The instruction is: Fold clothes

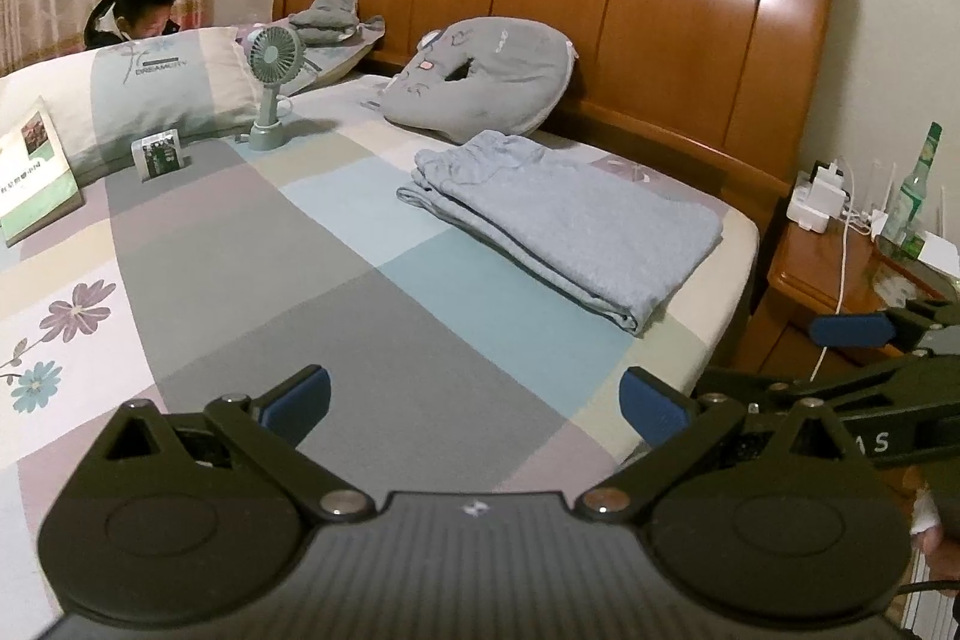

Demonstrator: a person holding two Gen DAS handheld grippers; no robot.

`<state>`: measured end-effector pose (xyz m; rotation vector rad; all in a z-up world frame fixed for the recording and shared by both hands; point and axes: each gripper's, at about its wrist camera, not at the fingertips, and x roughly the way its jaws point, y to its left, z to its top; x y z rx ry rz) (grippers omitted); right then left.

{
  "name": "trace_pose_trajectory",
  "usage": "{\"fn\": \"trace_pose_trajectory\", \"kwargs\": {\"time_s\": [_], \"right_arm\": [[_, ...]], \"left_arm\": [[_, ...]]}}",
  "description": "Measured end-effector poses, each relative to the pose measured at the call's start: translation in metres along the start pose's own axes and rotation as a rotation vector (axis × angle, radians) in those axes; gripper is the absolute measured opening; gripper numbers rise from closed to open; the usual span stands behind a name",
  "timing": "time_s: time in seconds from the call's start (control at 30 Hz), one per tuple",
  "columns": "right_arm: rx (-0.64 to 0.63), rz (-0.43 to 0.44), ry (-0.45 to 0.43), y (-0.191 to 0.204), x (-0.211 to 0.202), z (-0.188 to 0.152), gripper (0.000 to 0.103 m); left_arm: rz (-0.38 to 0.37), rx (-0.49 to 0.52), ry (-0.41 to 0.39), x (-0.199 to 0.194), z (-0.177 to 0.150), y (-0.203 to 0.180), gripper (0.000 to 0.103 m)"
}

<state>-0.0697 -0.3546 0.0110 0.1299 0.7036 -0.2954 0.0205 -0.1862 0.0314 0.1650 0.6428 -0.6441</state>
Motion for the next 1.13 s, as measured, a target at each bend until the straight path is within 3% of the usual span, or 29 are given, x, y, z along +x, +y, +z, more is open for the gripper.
{"fn": "trace_pose_trajectory", "kwargs": {"time_s": [1.13], "right_arm": [[0.003, 0.007, 0.008, -0.0034, 0.0017, -0.0011, 0.103]], "left_arm": [[-0.017, 0.011, 0.006, 0.0022, -0.0024, -0.0054, 0.102]]}}
